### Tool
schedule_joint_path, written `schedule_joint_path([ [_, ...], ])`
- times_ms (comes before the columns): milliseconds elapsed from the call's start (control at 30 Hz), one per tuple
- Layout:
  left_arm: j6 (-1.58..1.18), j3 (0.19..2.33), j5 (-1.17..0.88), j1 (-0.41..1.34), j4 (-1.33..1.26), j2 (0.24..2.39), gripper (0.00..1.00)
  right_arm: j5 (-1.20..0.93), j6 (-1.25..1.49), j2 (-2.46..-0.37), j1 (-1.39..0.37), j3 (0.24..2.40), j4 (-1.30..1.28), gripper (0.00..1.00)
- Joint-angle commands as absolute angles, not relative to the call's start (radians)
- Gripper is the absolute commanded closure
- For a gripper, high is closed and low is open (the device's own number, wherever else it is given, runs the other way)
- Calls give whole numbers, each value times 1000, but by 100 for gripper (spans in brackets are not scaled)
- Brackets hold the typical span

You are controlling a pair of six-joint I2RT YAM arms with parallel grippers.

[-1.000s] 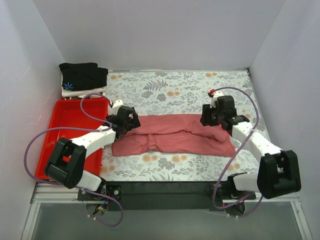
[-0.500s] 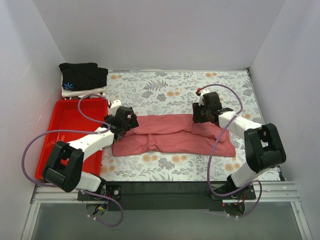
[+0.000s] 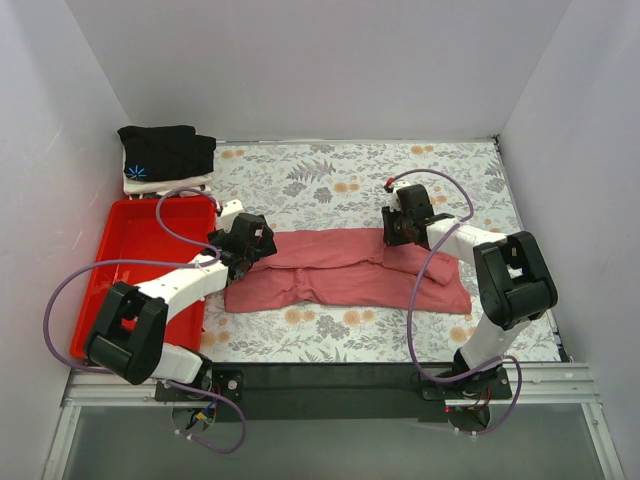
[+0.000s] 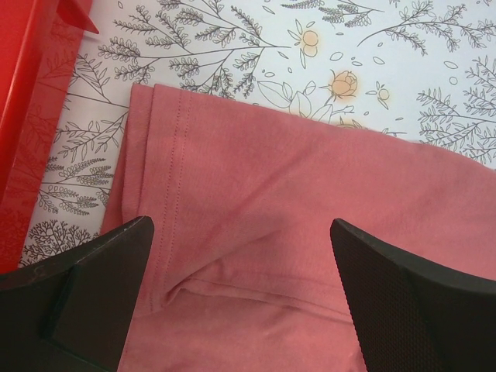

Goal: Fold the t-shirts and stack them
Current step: Fold the tshirt

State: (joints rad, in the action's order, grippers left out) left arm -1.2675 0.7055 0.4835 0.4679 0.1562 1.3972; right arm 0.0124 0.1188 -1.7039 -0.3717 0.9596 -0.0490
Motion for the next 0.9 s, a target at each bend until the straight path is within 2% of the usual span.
schedule_joint_path([
  [0, -1255, 698, 517, 471, 150, 1373, 10, 28, 123, -1695, -379, 986, -24, 79],
  [100, -1258, 695, 515, 471, 147, 1368, 10, 23, 124, -1681, -383, 982, -50, 91],
  [133, -1258, 695, 515, 471, 146, 1367, 10, 29, 126, -1677, -391, 982, -60, 98],
  [467, -1264, 686, 489, 471, 144, 1348, 10, 112, 167, -1498, -469, 905, -138, 99],
  [867, -1266, 667, 474, 471, 146, 1310, 10, 172, 270, -1255, -603, 689, -262, 99],
])
